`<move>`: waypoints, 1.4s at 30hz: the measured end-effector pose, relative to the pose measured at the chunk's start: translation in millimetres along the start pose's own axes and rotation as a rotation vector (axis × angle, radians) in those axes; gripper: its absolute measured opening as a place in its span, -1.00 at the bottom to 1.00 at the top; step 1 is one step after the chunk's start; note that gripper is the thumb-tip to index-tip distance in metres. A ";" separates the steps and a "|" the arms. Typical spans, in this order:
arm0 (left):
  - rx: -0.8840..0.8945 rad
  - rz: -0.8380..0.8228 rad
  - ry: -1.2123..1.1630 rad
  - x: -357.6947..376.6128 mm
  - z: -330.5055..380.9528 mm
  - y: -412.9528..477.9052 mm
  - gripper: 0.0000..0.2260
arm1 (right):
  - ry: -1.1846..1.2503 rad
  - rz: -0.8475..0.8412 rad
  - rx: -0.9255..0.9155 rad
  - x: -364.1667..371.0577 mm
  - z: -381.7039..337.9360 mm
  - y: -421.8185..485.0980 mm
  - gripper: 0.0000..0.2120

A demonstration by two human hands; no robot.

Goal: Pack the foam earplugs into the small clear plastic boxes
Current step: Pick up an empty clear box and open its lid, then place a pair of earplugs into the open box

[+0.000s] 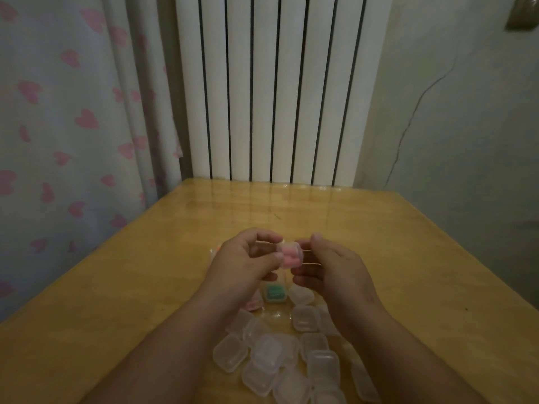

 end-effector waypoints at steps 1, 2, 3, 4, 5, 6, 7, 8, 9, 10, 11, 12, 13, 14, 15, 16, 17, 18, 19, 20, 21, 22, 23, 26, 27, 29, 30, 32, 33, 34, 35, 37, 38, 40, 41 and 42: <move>0.006 0.006 0.005 -0.5 -0.1 0.3 -0.80 | -0.047 -0.015 -0.018 1.3 -1.2 -0.8 -0.78; 0.015 0.002 0.013 -0.3 1.0 -0.5 -0.81 | -0.117 -0.026 -0.044 2.1 -2.0 -1.7 -0.83; 0.026 0.001 0.028 -0.3 1.9 -0.9 -0.82 | -0.190 -0.033 -0.070 2.5 -3.0 -2.6 -0.87; 0.039 0.018 0.042 -1.4 3.1 -1.1 -0.82 | -0.259 -0.038 -0.096 2.4 -3.9 -2.8 -0.90; 0.058 0.062 0.067 -4.8 4.1 -0.5 -0.80 | -0.323 -0.042 -0.114 2.4 -5.4 -2.5 -0.93; 0.078 0.124 0.096 -9.6 5.1 0.6 -0.76 | -0.384 -0.048 -0.128 1.3 -6.5 -1.4 -0.95; 0.085 0.195 0.136 -15.9 4.9 1.6 -0.74 | -0.431 -0.060 -0.136 0.9 -8.3 -0.9 -0.95; 0.082 0.258 0.170 -21.6 5.8 1.5 -0.71 | -0.473 -0.083 -0.133 1.2 -10.1 -0.8 -0.95; 0.071 0.316 0.205 -27.4 6.1 1.2 -0.69 | -0.514 -0.117 -0.115 2.6 -10.6 -1.5 -0.95; 0.063 0.363 0.234 -32.0 7.1 0.0 -0.67 | -0.565 -0.158 -0.083 4.8 -8.8 -2.2 -0.95; 0.056 0.399 0.258 -36.5 7.0 -0.5 -0.66 | -0.633 -0.198 -0.040 7.3 -4.7 -3.2 -0.95; 0.045 0.421 0.279 -40.2 6.2 -0.3 -0.65 | -0.723 -0.232 0.001 9.6 1.0 -4.3 -0.93; 0.032 0.432 0.316 -43.1 3.4 1.5 -0.63 | -0.827 -0.254 0.026 11.7 6.5 -5.3 -0.89; 0.015 0.436 0.363 -45.7 -0.5 4.4 -0.62 | -0.930 -0.265 0.035 13.1 12.4 -5.0 -0.83; -0.009 0.437 0.414 -48.6 -5.1 8.0 -0.62 | -0.999 -0.261 0.038 13.9 17.3 -4.5 -0.75; -0.026 0.430 0.461 -50.6 -9.3 10.8 -0.61 | -1.030 -0.244 0.041 14.4 20.4 -4.2 -0.69; -0.033 0.412 0.507 -50.9 -11.7 12.9 -0.61 | -1.037 -0.218 0.029 14.6 21.3 -3.9 -0.65; -0.025 0.387 0.548 -49.1 -13.8 14.8 -0.60 | -1.033 -0.186 0.002 14.3 19.7 -3.5 -0.64; -0.009 0.349 0.647 -45.7 -14.1 15.5 -0.58 | -1.026 -0.154 -0.034 13.5 16.4 -2.8 -0.66; 0.018 0.301 0.797 -39.9 -12.3 15.2 -0.58 | -1.020 -0.123 -0.072 12.1 12.8 -1.5 -0.69; 0.061 0.250 0.960 -33.1 -9.6 14.8 -0.58 | -1.023 -0.094 -0.104 10.5 9.6 0.2 -0.72; 0.110 0.216 1.083 -27.1 -6.0 14.2 -0.59 | -1.026 -0.070 -0.128 8.6 7.0 2.3 -0.73; 0.135 0.201 1.154 -22.9 -2.2 12.7 -0.61 | -1.027 -0.050 -0.143 6.6 5.8 4.9 -0.74; 0.141 0.191 1.210 -23.8 -4.6 15.6 -0.65 | -1.036 -0.022 -0.113 2.5 8.6 14.3 -0.73; 0.139 0.202 1.196 -26.9 -6.3 16.9 -0.66 | -1.050 -0.033 -0.091 2.1 11.2 17.9 -0.73; 0.121 0.233 1.176 -33.8 -9.6 18.8 -0.68 | -1.106 -0.081 -0.067 3.9 14.5 26.1 -0.72; 0.104 0.243 1.180 -36.6 -11.1 19.3 -0.70 | -1.139 -0.107 -0.054 6.4 15.0 30.0 -0.72; 0.069 0.267 1.191 -40.1 -14.1 19.1 -0.76 | -1.182 -0.152 -0.024 12.5 16.8 37.1 -0.71; 0.067 0.286 1.169 -41.3 -15.0 19.4 -0.79 | -1.195 -0.170 -0.016 16.0 18.1 40.3 -0.71; 0.076 0.307 1.129 -42.4 -15.4 19.8 -0.83 | -1.202 -0.184 -0.016 20.1 19.1 43.2 -0.72; 0.090 0.322 1.084 -43.2 -16.2 20.6 -0.85 | -1.195 -0.188 -0.020 23.9 20.5 45.7 -0.74; 0.099 0.328 1.028 -43.7 -18.2 21.7 -0.86 | -1.182 -0.158 -0.053 29.6 21.2 52.4 -0.79; 0.099 0.327 1.018 -43.3 -18.1 21.5 -0.86 | -1.200 -0.120 -0.079 31.2 19.2 56.1 -0.81; 0.114 0.340 1.001 -43.7 -17.1 20.8 -0.86 | -1.237 -0.072 -0.117 36.2 14.5 61.3 -0.83; 0.124 0.349 0.989 -44.1 -16.1 20.3 -0.86 | -1.230 -0.086 -0.133 40.7 13.9 63.2 -0.82; 0.130 0.356 0.979 -44.2 -15.4 19.8 -0.86 | -1.214 -0.117 -0.151 45.8 14.0 64.7 -0.80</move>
Point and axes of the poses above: each hand's wrist, its own y-axis towards the middle knuckle, its own x-axis out of the palm, z = x × y, the point moved 6 cm from there along y, towards the middle knuckle, and after that the axes turned 7 degrees about y, right-handed, at the moved point
